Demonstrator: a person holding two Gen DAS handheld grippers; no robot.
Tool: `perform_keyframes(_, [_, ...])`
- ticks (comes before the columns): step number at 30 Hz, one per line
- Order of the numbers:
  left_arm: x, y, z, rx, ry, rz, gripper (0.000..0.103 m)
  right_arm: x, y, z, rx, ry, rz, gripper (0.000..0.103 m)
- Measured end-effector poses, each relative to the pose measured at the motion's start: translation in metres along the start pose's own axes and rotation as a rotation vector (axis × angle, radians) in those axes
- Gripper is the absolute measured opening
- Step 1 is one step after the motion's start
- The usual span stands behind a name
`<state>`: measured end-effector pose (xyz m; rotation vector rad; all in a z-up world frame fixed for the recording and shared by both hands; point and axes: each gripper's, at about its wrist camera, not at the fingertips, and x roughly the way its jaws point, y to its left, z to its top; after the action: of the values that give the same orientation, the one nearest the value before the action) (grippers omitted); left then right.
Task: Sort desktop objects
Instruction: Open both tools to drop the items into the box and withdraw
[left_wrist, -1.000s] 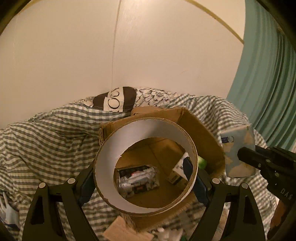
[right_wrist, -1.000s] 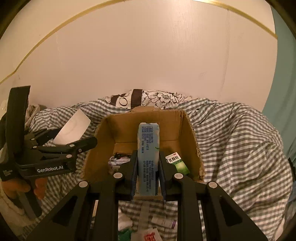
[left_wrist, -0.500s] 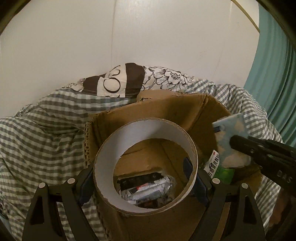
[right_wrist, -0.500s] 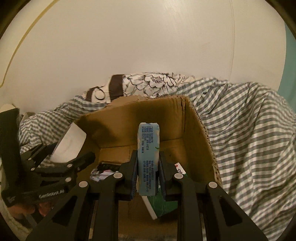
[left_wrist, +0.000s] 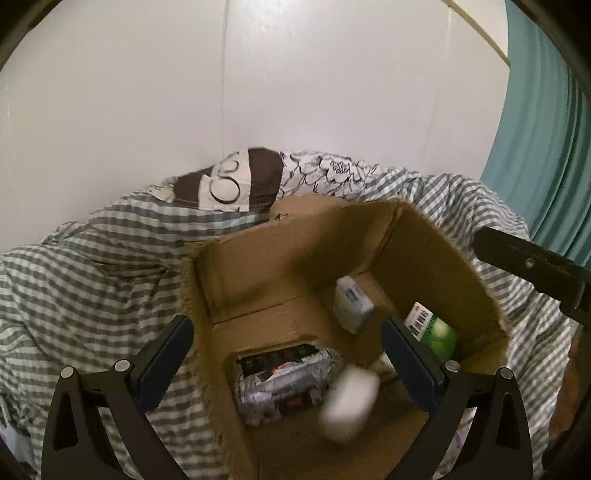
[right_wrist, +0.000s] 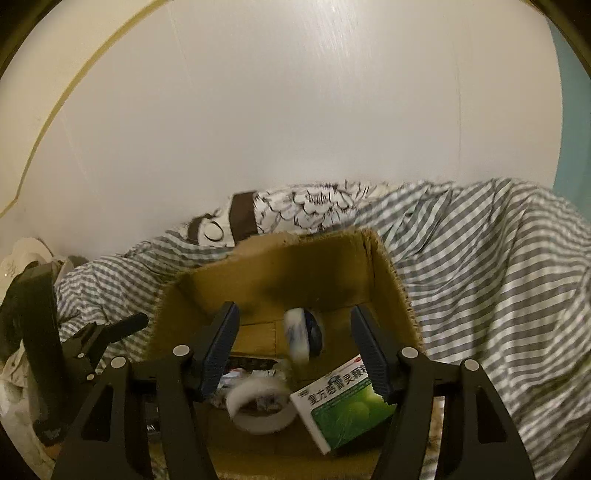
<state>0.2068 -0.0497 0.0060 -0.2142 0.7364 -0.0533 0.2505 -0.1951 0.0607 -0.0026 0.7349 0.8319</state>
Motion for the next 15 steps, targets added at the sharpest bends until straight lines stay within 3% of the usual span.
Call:
perform_keyframes(8, [-0.078,0.006,-0.014,0.005,-0.034,0.011,0.103,-0.083,0.017,-0.019,-0.035,-0.033,-0.057,0.063])
perform_keyframes(15, [-0.117,0.019,-0.064,-0.046,0.006,0.019,0.103,-0.143,0.02,-0.059,-0.056,-0.02,-0.1,0.063])
